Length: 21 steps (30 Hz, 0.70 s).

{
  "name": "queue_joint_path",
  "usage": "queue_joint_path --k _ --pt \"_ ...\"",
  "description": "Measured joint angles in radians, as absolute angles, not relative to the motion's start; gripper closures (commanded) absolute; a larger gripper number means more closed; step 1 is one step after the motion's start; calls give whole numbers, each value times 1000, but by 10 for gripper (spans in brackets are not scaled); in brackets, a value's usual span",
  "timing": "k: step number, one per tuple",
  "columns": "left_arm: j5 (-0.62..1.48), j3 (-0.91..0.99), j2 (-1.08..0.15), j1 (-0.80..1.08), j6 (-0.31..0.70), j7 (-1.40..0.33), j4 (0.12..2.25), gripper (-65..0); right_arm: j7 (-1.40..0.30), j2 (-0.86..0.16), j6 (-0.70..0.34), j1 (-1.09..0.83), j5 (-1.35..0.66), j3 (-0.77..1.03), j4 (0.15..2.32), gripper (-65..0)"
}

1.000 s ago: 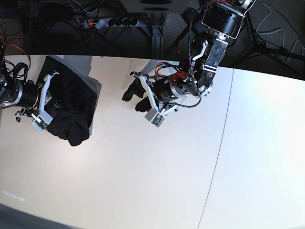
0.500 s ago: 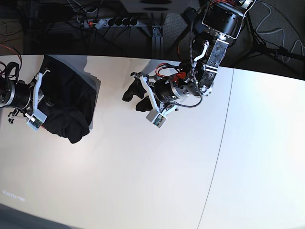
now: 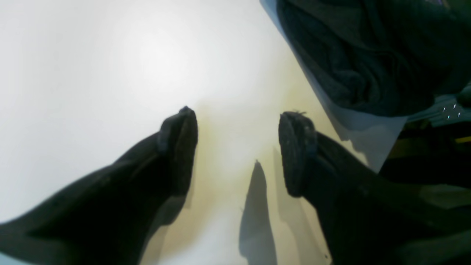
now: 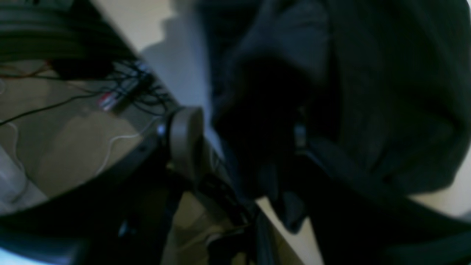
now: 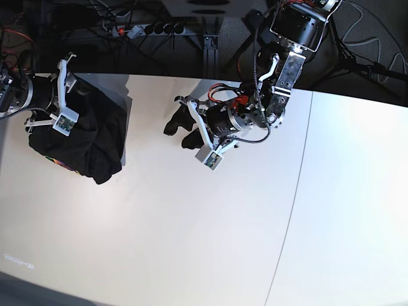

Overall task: Fold the T-shirt properly
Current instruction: 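Release the left gripper and press the bundle with the right gripper, then grasp the bundle with both grippers and fold it over again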

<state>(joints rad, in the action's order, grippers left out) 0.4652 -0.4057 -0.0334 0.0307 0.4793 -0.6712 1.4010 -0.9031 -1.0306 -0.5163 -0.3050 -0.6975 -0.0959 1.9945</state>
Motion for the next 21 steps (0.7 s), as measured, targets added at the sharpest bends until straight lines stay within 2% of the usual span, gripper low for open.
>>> queue_joint_path --k 8,9,10,12,13,15,21 --pt "465 -406 -33 30 479 -671 1401 -390 -841 -1024 -516 -315 -585 -96 2070 -303" --pt "465 -406 -33 30 479 -670 1401 -370 -820 -1023 -516 -307 -554 -96 2070 -279" --pt "465 -406 -33 30 479 -670 1401 -310 -794 -1022 -515 -294 -528 -96 2068 -221" --pt "442 -405 -35 31 479 -690 1411 -141 -778 -1005 -511 -254 -470 -94 2061 -30" --pt "434 -405 -36 36 479 -707 1423 -87 -775 -994 -508 -233 -440 -92 2054 0" --pt "427 -405 -42 56 488 -735 1467 -58 -754 -977 -505 -186 -421 -93 2026 0" --pt "462 -426 -47 125 551 -785 1647 -57 -684 -900 -505 -1 -413 -93 1811 0"
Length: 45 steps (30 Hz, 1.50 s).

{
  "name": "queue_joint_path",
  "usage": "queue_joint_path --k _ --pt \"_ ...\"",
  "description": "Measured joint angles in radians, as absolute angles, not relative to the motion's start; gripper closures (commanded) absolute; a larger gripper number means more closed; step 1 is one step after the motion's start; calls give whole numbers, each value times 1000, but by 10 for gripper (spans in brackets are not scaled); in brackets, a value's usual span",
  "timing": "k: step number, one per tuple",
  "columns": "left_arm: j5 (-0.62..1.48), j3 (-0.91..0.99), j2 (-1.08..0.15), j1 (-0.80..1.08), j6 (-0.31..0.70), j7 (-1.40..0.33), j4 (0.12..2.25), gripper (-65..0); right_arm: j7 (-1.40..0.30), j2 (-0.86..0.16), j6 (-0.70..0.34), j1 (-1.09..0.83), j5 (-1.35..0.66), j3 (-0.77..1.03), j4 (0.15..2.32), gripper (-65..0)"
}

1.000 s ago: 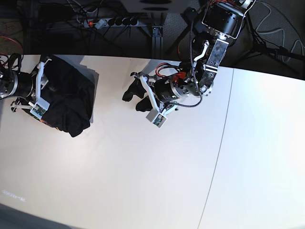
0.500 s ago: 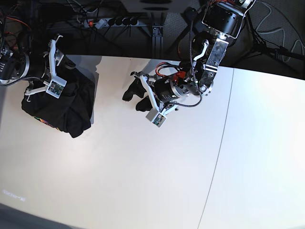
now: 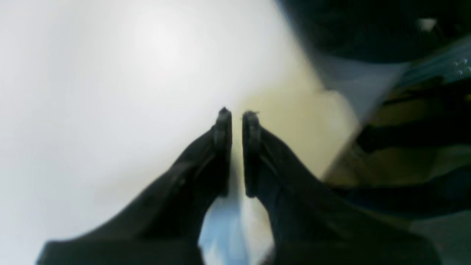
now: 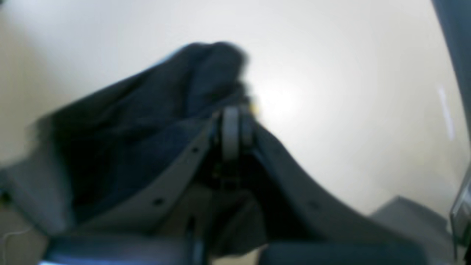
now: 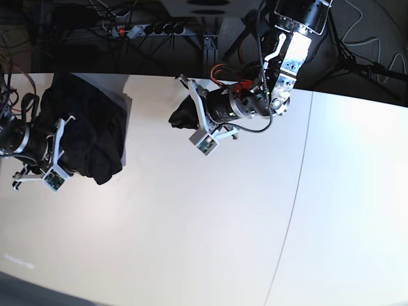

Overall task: Fold the T-shirt properly
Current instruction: 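Grasp the bundle with both grippers and fold it over again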

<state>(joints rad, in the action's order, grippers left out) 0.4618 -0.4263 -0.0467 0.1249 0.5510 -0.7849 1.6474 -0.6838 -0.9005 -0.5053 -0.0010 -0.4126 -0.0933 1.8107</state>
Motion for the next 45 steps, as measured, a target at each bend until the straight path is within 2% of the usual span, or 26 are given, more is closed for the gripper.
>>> queue_joint_path --k 4,7,12,16,20,25,36,41,45 --pt "458 -542 -39 144 554 -788 1658 -58 -697 -869 -505 99 -505 -94 1656 0" --pt "382 -632 1 146 555 -790 1658 -58 -734 -861 -505 111 -572 -93 1644 0" --pt "322 -664 5 137 556 -782 1658 -58 -712 -844 -505 120 -555 -93 1629 0" --pt "318 -688 4 105 557 -777 1658 -56 -708 -785 -506 145 -536 -93 1536 0" --pt "229 -759 8 57 556 -748 1658 -28 -707 -738 -509 168 -530 -93 1463 0" --pt "146 -843 75 33 558 -723 1580 -10 -707 -690 -509 172 -530 -94 1455 0" --pt "126 -992 115 -149 562 -633 1451 -9 -707 -655 -509 175 -511 -99 1452 0" --pt "89 -994 139 -155 561 -506 1380 -9 -715 -648 -510 175 -508 -99 1408 0" --pt "59 -994 136 -167 562 -472 1322 -9 -724 -648 -509 175 -470 -99 1382 0"
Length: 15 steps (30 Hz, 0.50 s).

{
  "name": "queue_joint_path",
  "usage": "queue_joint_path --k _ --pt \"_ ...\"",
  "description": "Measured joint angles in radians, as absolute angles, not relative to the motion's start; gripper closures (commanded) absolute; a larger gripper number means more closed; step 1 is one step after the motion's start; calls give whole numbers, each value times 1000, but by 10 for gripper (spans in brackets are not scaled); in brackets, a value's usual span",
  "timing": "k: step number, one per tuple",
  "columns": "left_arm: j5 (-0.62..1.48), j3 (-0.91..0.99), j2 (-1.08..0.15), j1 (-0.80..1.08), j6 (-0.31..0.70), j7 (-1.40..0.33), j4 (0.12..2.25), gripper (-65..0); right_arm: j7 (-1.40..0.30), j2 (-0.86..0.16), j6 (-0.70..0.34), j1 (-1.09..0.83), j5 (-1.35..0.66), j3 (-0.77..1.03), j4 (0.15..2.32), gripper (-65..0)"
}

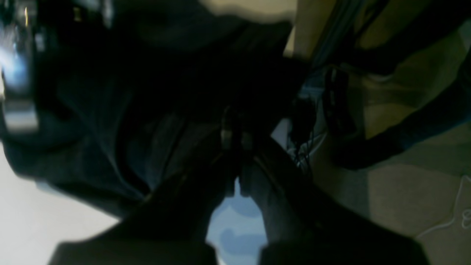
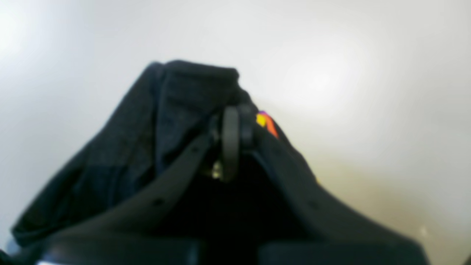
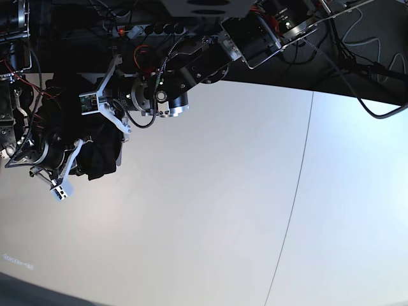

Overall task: Fold the T-shirt properly
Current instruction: 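Grasp the bundle with both grippers and fold it over again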

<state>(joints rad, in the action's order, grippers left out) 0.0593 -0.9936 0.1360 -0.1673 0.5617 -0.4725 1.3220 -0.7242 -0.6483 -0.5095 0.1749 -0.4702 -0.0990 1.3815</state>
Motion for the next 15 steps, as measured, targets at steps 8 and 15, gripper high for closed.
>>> queue_joint_path --k 8,15 --pt "83 -868 147 -242 543 -413 1100 0 -750 -708 -509 175 -470 -100 1360 0" --pt "64 -595 139 -345 537 -419 982 0 -766 -812 -509 175 -546 -100 1357 0"
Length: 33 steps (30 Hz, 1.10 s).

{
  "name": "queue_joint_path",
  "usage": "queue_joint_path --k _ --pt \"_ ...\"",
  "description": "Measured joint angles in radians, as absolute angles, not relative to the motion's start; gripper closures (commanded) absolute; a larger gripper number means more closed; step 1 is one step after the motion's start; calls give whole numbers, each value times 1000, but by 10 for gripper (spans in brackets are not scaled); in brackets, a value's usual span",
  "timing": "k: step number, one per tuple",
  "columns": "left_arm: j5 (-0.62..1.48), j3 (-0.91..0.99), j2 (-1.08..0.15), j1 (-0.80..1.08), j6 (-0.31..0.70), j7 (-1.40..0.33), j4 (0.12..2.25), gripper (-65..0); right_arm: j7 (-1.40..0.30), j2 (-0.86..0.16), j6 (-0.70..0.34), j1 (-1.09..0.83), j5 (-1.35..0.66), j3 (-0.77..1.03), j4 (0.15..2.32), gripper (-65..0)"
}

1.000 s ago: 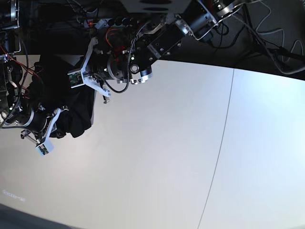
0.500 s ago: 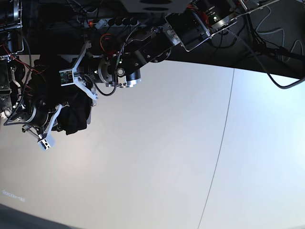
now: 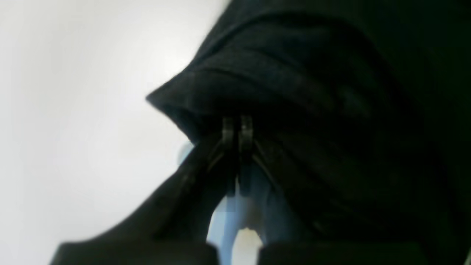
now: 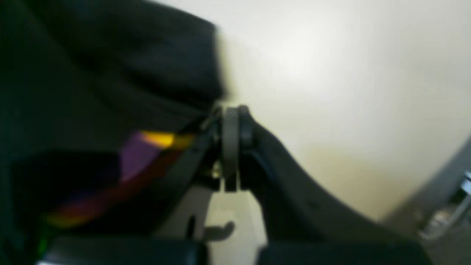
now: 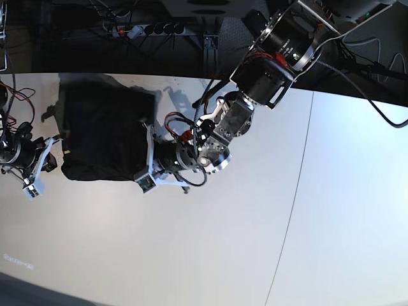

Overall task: Fold the T-shirt properly
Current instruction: 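Grasp the bundle with both grippers and fold it over again, then square the folded bundle with both grippers and release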

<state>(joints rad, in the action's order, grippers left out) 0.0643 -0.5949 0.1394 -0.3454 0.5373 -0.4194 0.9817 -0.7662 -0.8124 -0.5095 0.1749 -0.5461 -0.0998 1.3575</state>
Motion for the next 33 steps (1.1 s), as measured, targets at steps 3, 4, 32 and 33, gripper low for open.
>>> queue_joint_path --k 3,4,32,33 --pt "65 -565 107 -384 542 -421 979 0 -775 -816 -509 175 -574 -97 1357 0" --pt "67 -564 94 -402 542 -424 977 0 -775 -814 -509 175 -584 -97 1357 0" --pt "405 -576 -117 -47 644 -738 1584 0 -731 -577 -511 364 -485 -97 1188 0" --pt "402 -588 -117 -38 645 -738 1584 0 -732 -561 -511 376 -474 -99 1168 0"
